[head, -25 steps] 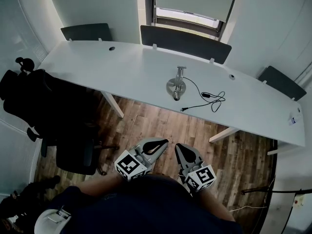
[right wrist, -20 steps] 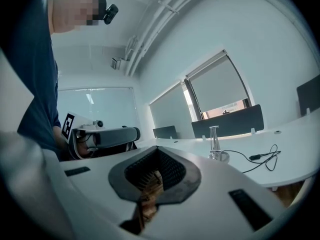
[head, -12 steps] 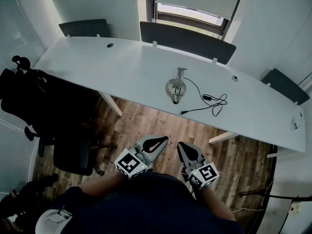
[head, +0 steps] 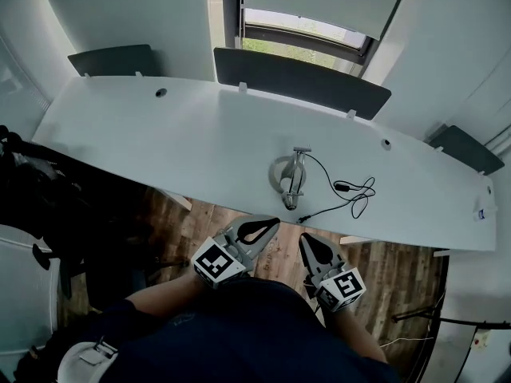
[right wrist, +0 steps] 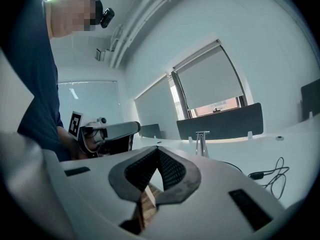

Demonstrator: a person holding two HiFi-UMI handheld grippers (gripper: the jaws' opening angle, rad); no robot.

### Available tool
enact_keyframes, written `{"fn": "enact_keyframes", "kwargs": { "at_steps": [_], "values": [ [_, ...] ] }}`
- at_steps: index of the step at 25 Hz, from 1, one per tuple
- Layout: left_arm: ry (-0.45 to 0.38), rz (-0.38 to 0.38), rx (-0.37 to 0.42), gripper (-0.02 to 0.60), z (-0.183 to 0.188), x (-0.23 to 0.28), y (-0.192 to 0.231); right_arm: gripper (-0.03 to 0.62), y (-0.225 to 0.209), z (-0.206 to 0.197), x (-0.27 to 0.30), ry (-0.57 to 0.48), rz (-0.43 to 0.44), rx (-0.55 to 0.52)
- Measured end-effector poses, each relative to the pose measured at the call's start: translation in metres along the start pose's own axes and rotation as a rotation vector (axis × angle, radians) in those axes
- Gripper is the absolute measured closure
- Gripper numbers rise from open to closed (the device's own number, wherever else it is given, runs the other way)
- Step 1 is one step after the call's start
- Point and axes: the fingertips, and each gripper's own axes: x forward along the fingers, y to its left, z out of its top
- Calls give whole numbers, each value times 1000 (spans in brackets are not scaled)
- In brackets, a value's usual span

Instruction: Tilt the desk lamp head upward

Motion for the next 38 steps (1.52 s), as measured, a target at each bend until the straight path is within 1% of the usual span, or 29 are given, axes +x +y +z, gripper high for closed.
{"fn": "enact_keyframes", "kwargs": {
  "at_steps": [4, 7, 13, 19, 24, 26, 28, 30, 34, 38],
  "values": [
    [33, -39, 38, 575, 1, 13, 45, 585, -22, 13, 31, -3, -46, -12],
    [47, -34, 43, 575, -4, 27, 70, 585, -45, 17, 46, -2, -68, 1],
    [97, 13, 38, 575, -28, 57, 105, 585, -85, 16, 70, 38, -20, 9],
    [159, 69, 51, 575, -54, 87, 128, 585, -114, 16, 85, 67, 31, 14],
    [188, 104, 31, 575, -77, 101, 144, 585, -127, 8, 94, 109, 60, 21],
    [211, 115, 44, 575, -85, 105, 150, 585, -134, 5, 98, 115, 58, 26],
    [235, 128, 73, 575, -89, 111, 158, 585, -140, 2, 102, 126, 49, 26],
    [249, 129, 87, 574, -95, 115, 164, 583, -143, 0, 106, 141, 41, 26],
    [281, 113, 87, 574, -112, 125, 172, 583, -151, -6, 112, 152, 54, 17],
    [326, 68, 130, 574, -127, 135, 178, 583, -159, -11, 120, 171, 68, 23]
  ]
}}
